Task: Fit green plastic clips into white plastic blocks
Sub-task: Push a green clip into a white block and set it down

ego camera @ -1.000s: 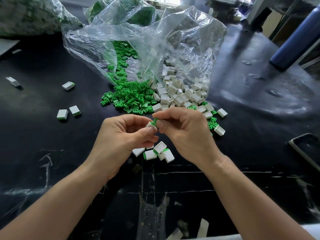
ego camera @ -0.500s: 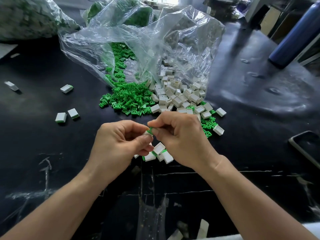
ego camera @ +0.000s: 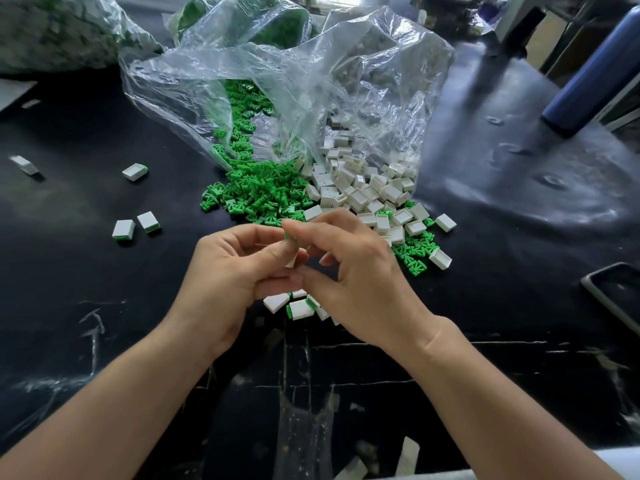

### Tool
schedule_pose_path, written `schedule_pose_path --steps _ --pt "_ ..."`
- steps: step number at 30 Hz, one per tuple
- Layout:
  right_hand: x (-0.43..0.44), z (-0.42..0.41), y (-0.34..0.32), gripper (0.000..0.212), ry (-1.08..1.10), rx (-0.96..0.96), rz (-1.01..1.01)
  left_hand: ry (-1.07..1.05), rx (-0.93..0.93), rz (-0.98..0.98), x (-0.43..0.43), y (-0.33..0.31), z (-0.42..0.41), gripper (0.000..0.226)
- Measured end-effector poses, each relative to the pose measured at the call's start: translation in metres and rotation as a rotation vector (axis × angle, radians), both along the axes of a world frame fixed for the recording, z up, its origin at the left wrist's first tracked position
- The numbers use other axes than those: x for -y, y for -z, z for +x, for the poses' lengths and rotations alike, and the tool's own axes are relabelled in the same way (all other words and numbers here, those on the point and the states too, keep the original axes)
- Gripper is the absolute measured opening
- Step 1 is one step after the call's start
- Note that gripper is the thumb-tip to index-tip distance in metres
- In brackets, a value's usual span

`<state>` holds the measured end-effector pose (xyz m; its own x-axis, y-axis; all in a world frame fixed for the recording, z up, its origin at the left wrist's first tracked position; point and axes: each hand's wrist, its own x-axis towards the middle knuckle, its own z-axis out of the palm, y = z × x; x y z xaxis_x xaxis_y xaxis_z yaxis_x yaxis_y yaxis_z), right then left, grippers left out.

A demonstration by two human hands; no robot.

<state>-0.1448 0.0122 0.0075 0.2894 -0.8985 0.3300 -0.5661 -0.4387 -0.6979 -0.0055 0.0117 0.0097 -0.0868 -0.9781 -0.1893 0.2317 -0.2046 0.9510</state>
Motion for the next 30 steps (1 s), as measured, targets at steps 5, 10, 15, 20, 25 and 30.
schedule_pose_path --steps 5,10,15,20,25,30 --pt "-0.002 0.002 0.0 0.053 0.035 -0.063 -0.062 0.011 -0.004 0.024 -0.002 -0.001 0.0 0.019" --pt "-0.002 0.004 0.002 0.045 0.074 -0.077 -0.119 0.023 0.033 0.048 -0.002 0.0 0.0 0.027" --pt "-0.003 0.006 0.004 0.042 0.068 -0.088 -0.211 0.027 0.004 0.061 -0.002 0.0 0.001 0.024" --pt "0.0 0.008 0.006 0.041 0.066 -0.101 -0.301 0.019 -0.045 0.054 -0.001 0.002 0.002 0.009" --pt "0.003 0.002 -0.003 0.052 -0.04 0.196 0.227 -0.081 -0.022 -0.096 -0.002 0.004 -0.003 0.007" --pt "0.006 -0.005 -0.01 0.057 -0.028 0.507 0.691 -0.053 0.252 -0.398 -0.005 0.005 -0.004 0.012"
